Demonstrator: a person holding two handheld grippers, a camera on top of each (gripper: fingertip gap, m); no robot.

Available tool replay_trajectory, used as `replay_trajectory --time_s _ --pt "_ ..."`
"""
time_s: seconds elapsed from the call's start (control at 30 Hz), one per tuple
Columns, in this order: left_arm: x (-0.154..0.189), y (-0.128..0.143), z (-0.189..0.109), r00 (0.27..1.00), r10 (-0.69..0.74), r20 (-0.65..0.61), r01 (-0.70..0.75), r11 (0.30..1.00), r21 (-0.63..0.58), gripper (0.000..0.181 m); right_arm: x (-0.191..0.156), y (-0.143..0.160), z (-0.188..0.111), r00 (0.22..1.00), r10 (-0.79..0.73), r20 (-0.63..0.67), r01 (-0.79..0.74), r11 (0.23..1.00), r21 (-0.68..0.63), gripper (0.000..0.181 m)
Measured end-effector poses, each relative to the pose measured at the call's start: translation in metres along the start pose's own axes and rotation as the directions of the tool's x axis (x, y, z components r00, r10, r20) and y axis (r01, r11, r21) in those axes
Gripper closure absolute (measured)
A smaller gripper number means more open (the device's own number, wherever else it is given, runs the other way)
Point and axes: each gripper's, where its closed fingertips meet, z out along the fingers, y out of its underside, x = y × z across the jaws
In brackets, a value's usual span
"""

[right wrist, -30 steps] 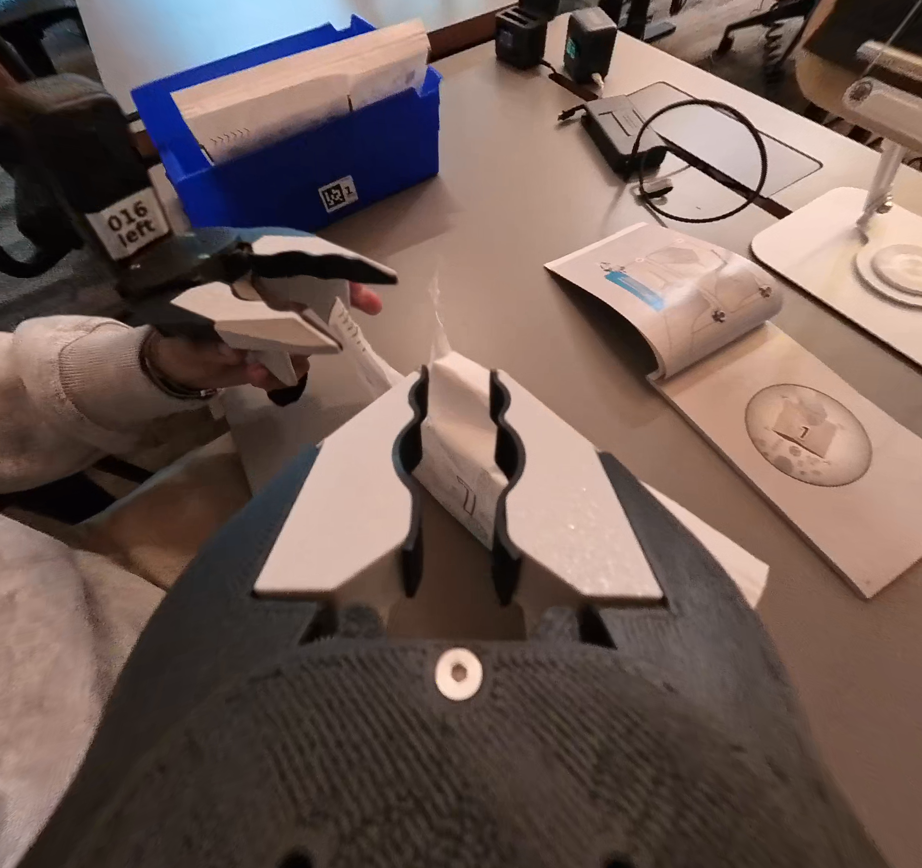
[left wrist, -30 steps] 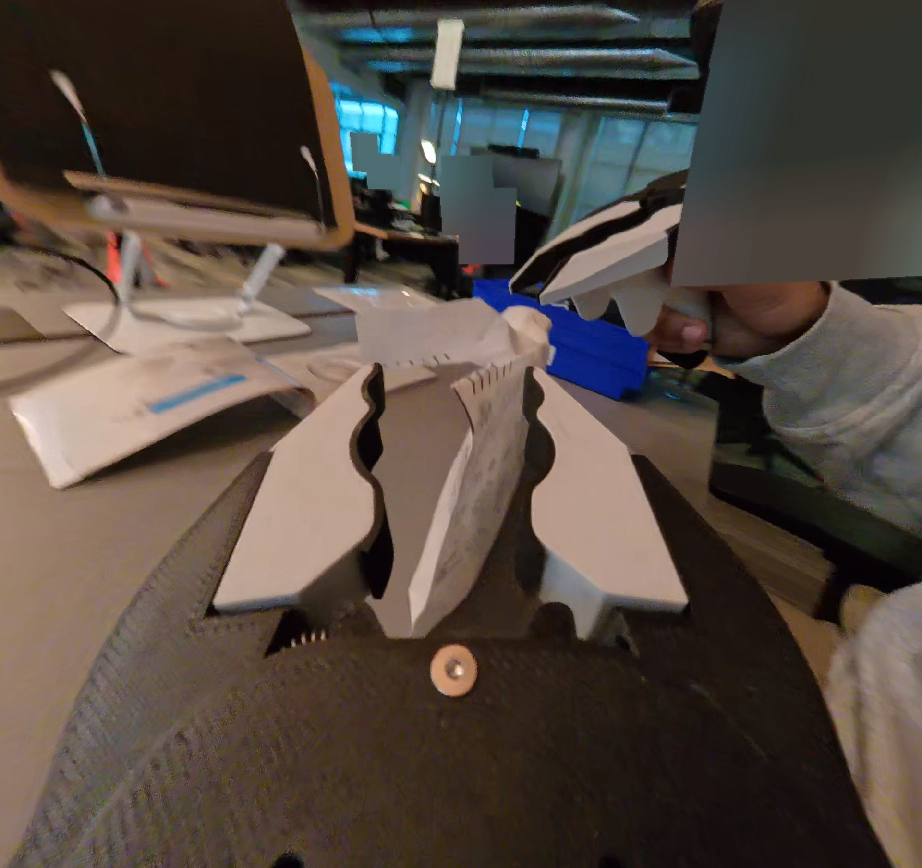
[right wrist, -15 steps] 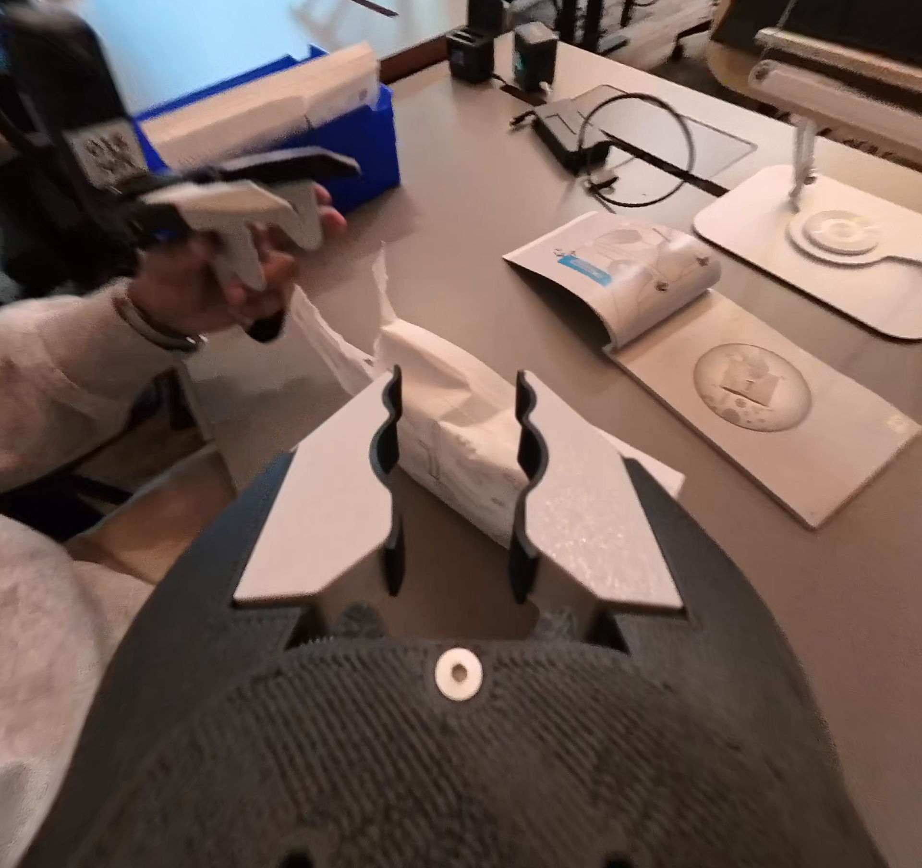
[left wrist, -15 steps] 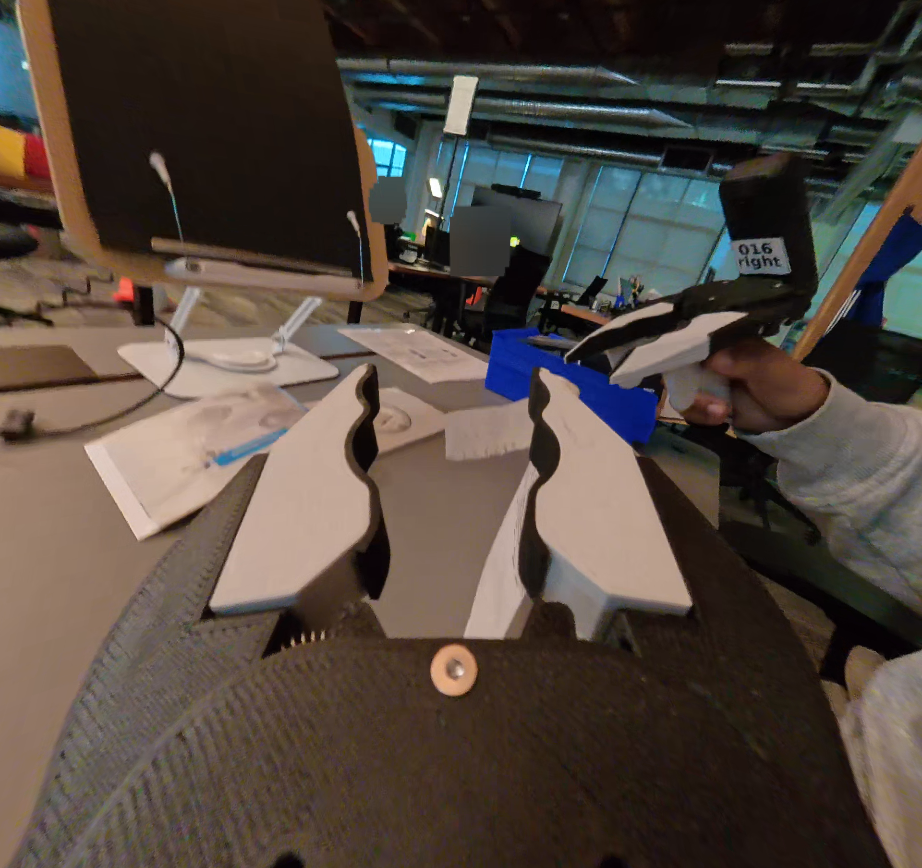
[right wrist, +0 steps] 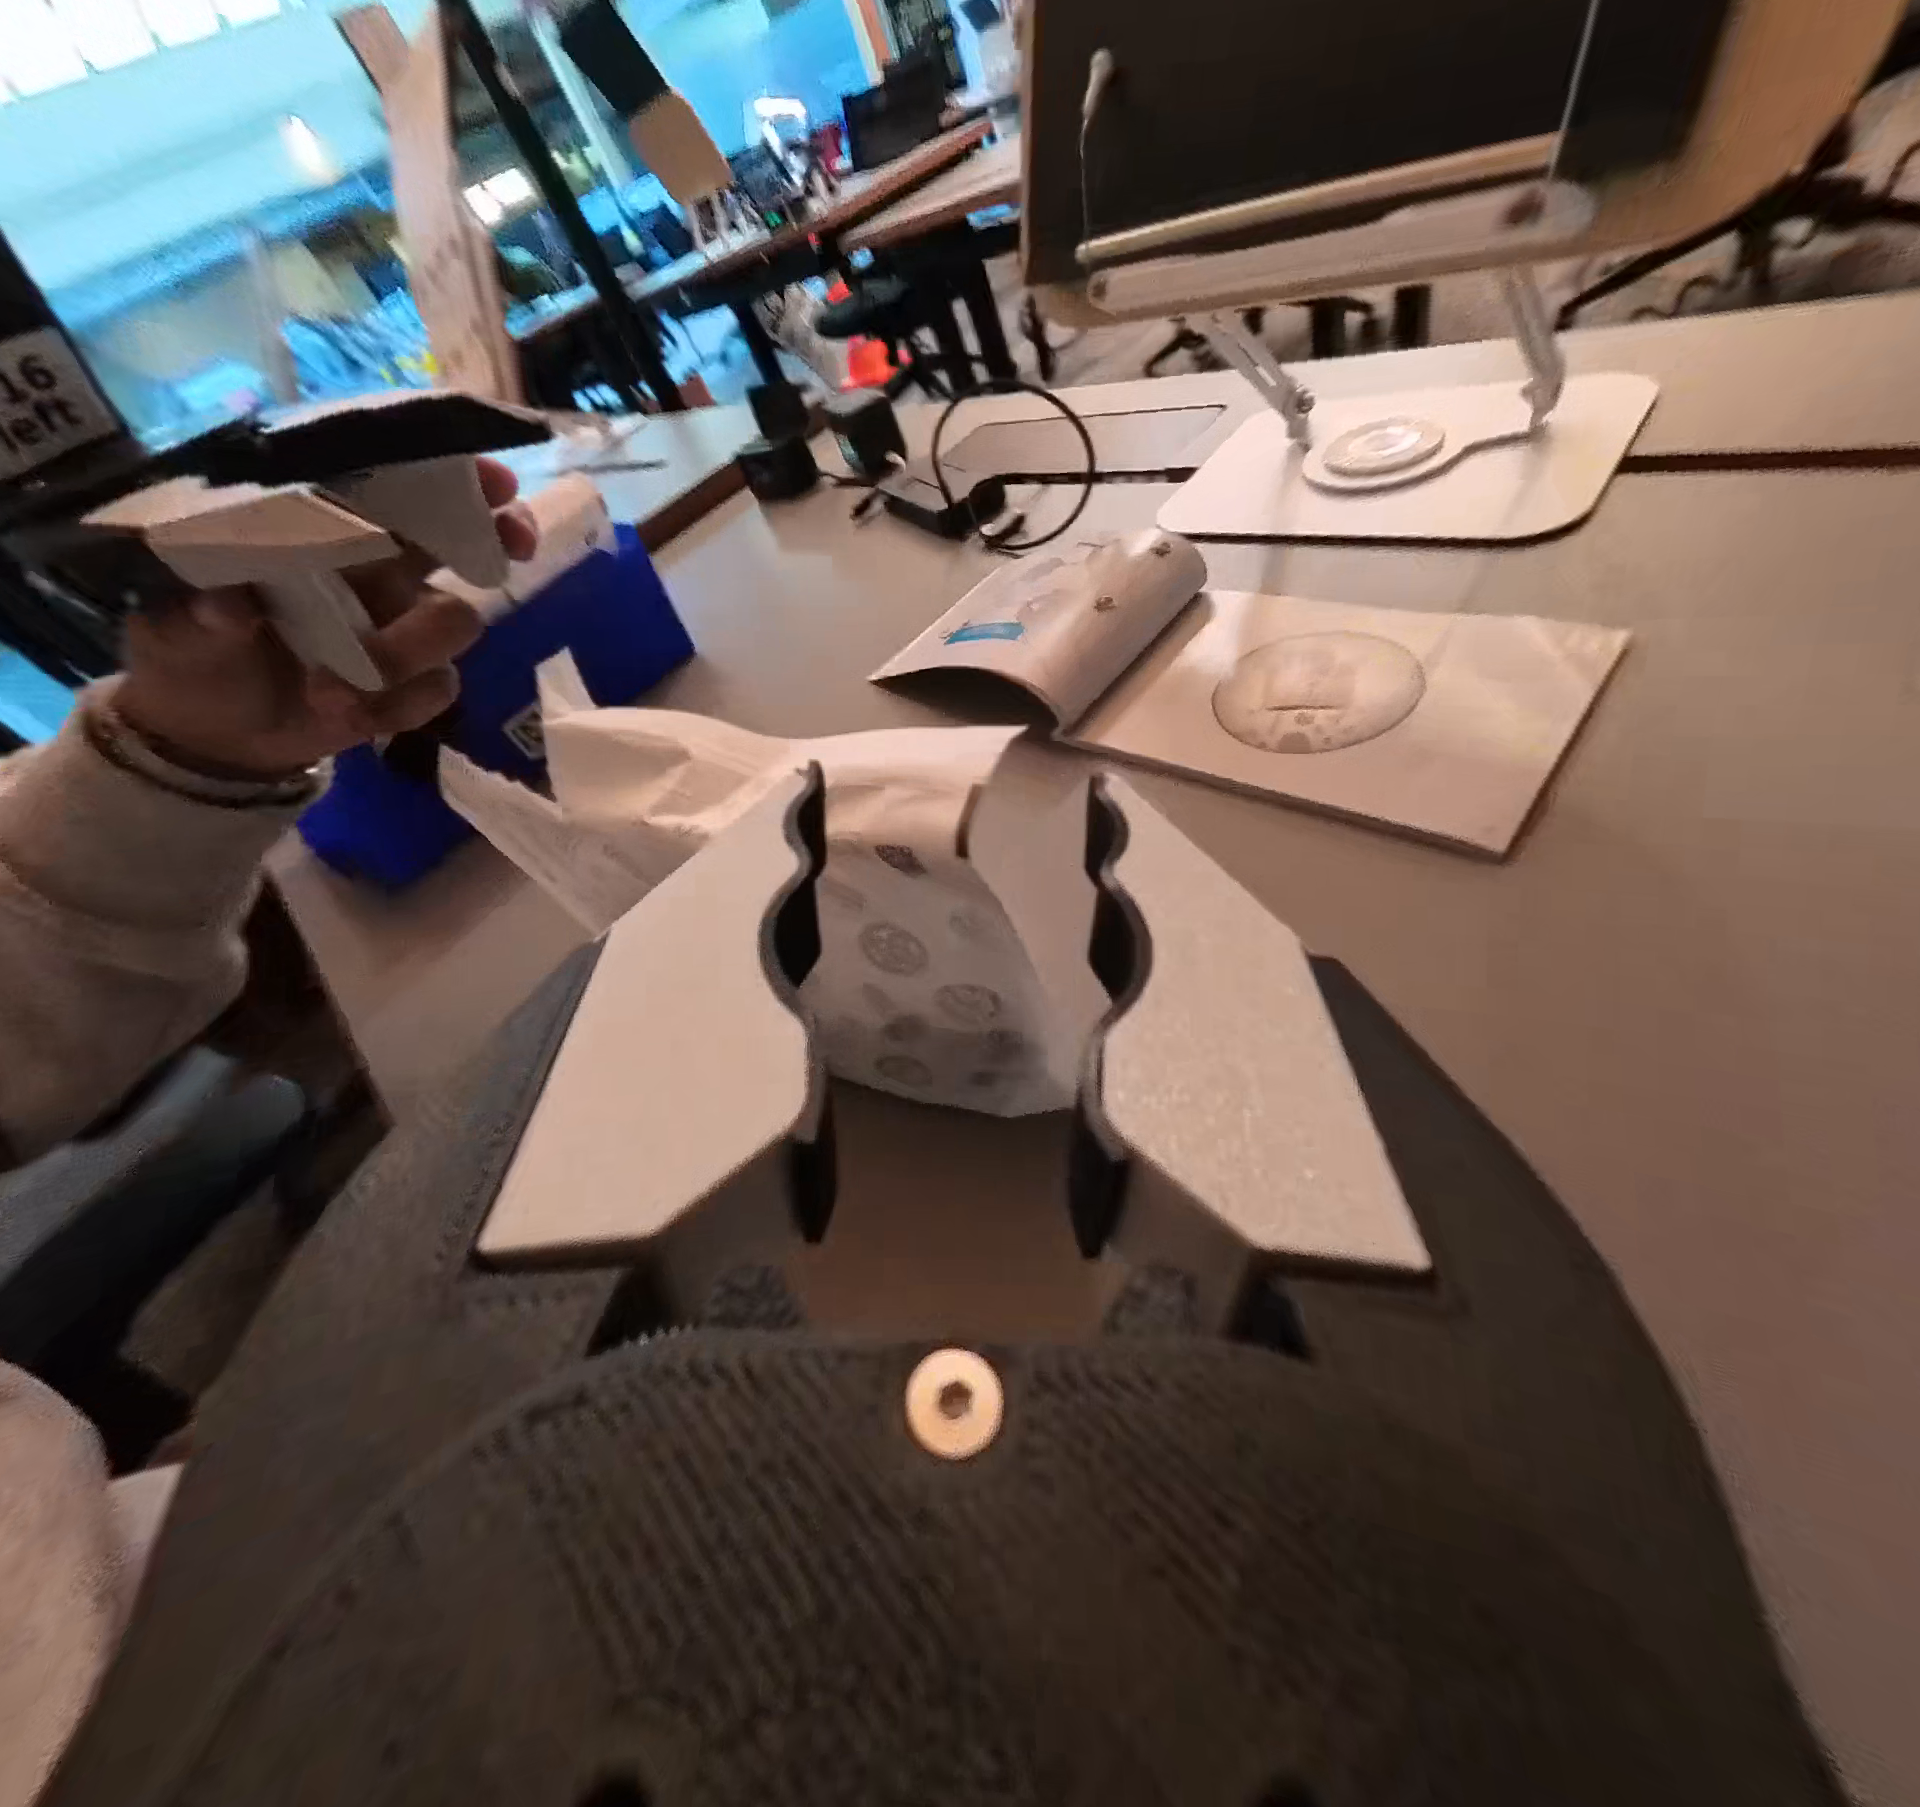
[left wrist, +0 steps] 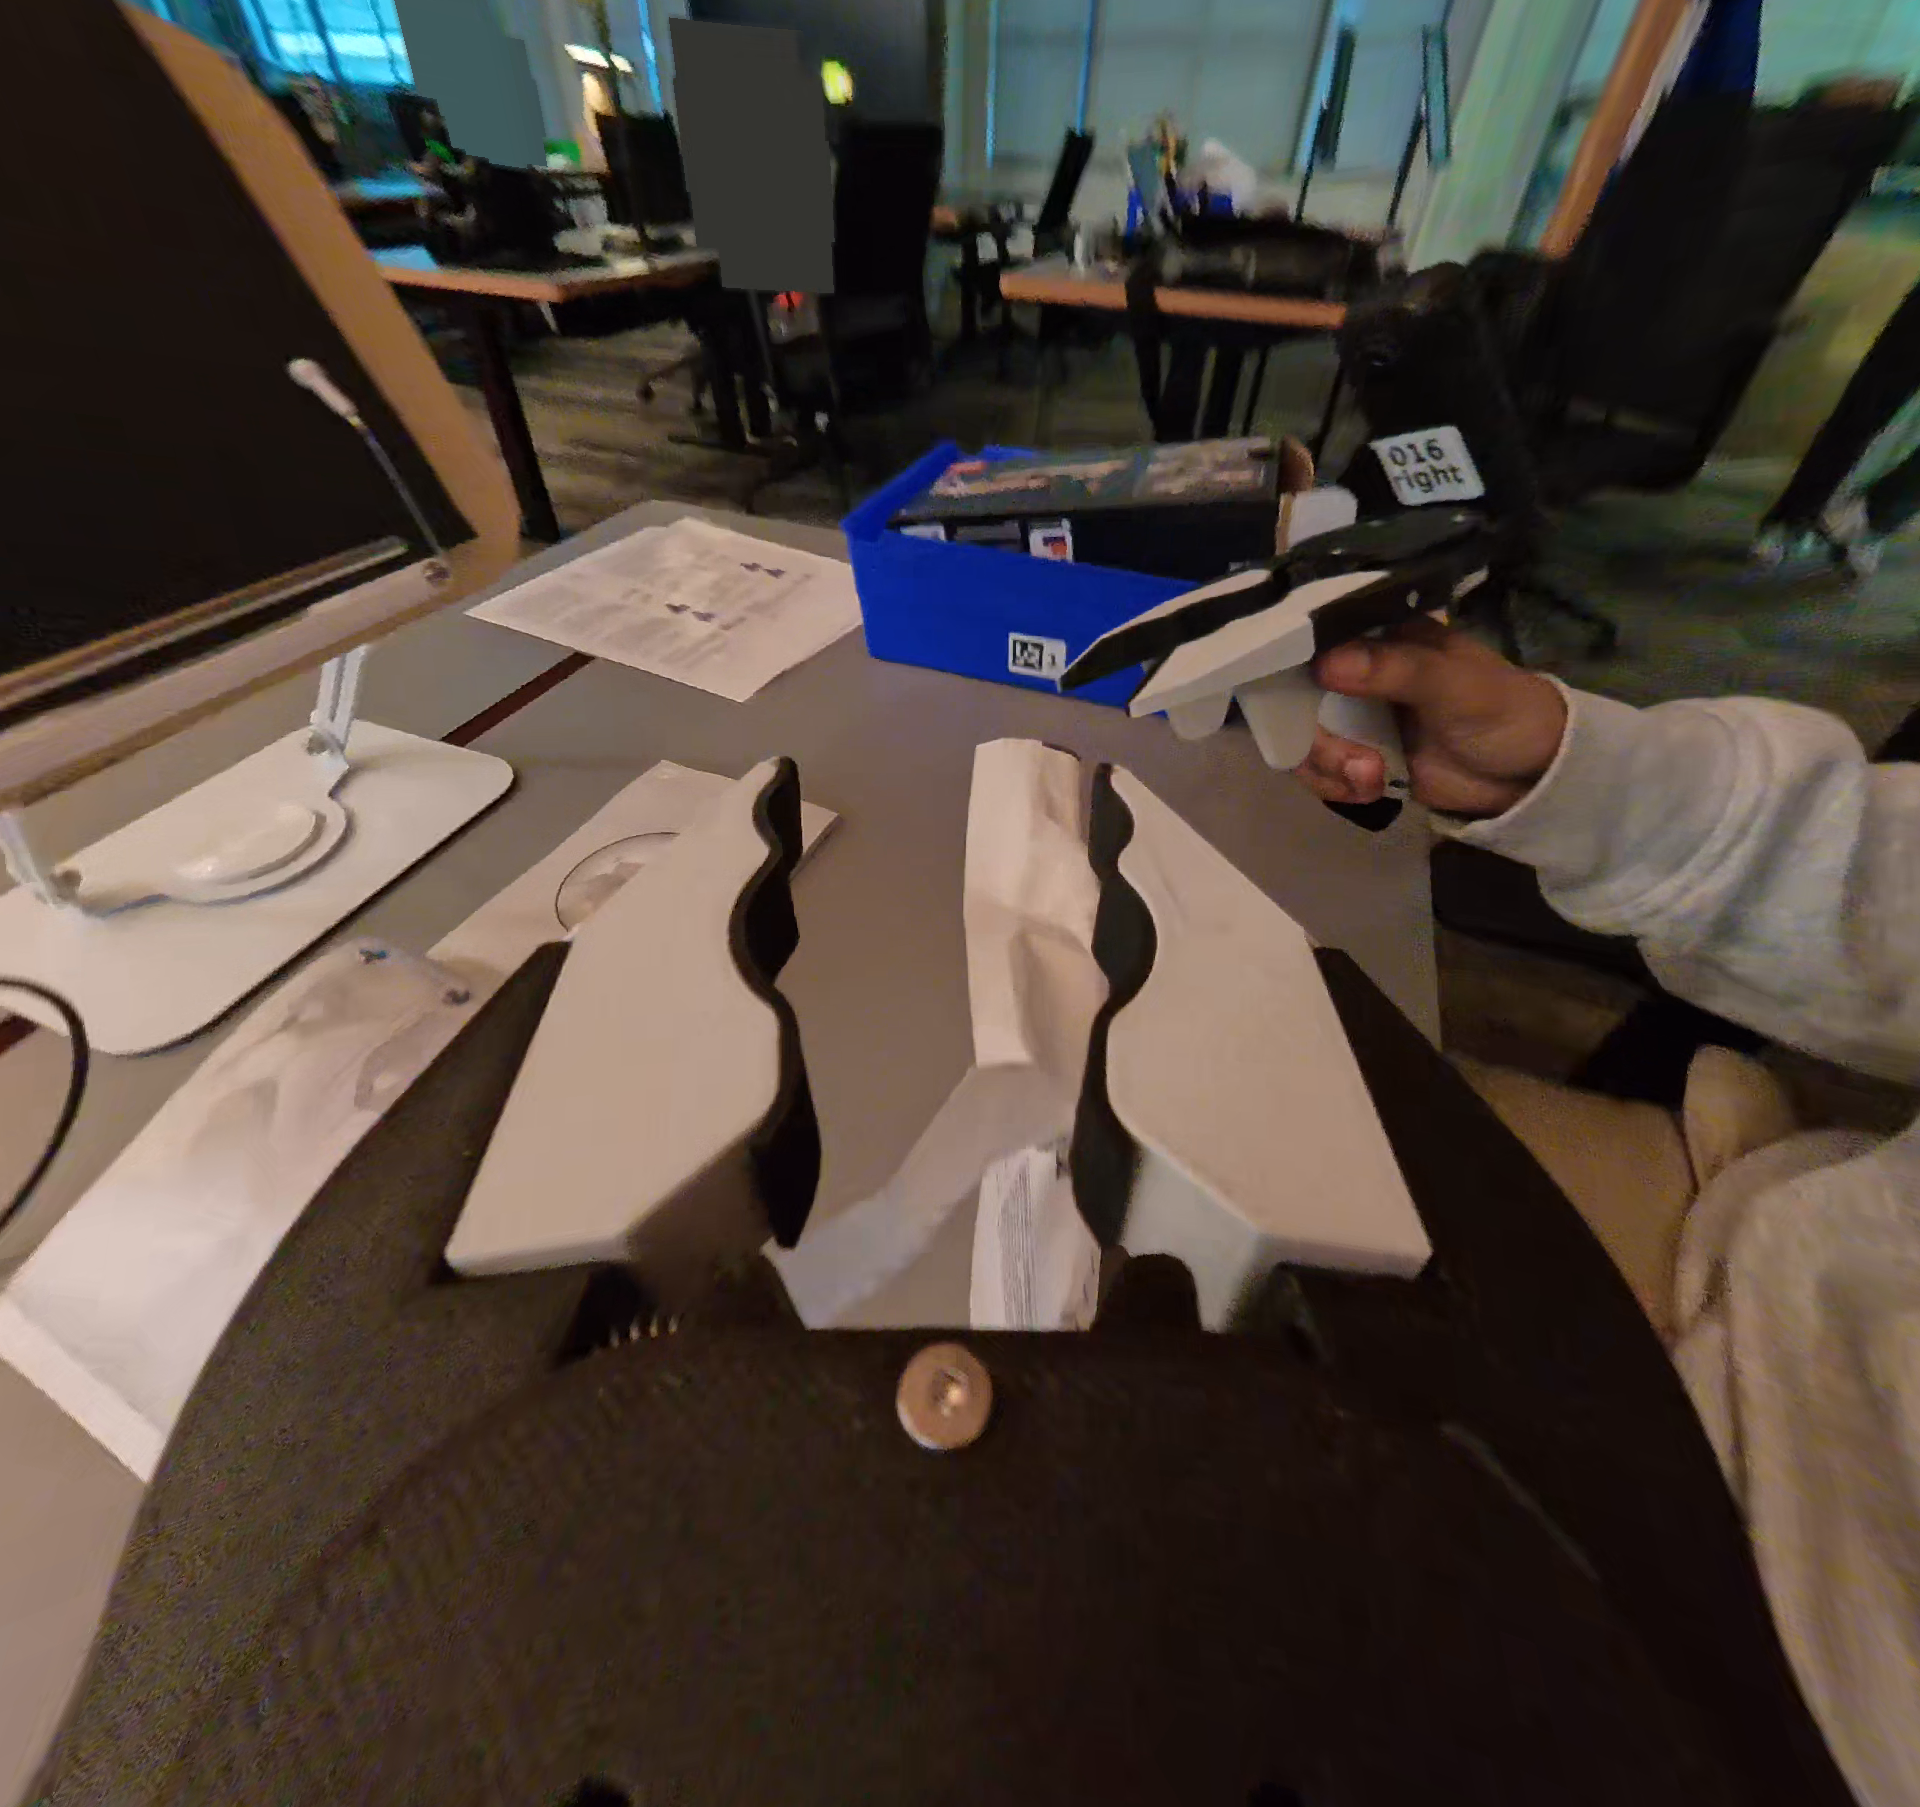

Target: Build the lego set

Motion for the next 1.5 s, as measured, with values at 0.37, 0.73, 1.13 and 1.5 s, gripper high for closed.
replay_trajectory --time_s 0.37,0.73,1.13,1.5 --pt "0.018 0.043 0.115 0.962 -0.157 -0.223 0.008 0.832 -0.554 0.126 0.0 0.019 0.014 0.886 0.268 0.378 -0.333 0.936 0.115 0.139" --pt "0.051 0.063 0.123 0.809 -0.459 -0.366 0.091 0.713 -0.695 0.175 -0.004 0.017 0.004 0.85 0.269 0.454 -0.371 0.916 0.152 0.163" --pt "0.055 0.059 0.121 0.865 -0.344 -0.367 0.028 0.761 -0.648 0.179 -0.015 0.016 0.001 0.809 0.284 0.515 -0.408 0.902 0.143 0.181" --pt "0.061 0.055 0.121 0.863 -0.278 -0.421 -0.032 0.803 -0.595 0.181 -0.021 0.017 -0.002 0.77 0.3 0.563 -0.414 0.906 0.084 0.181"
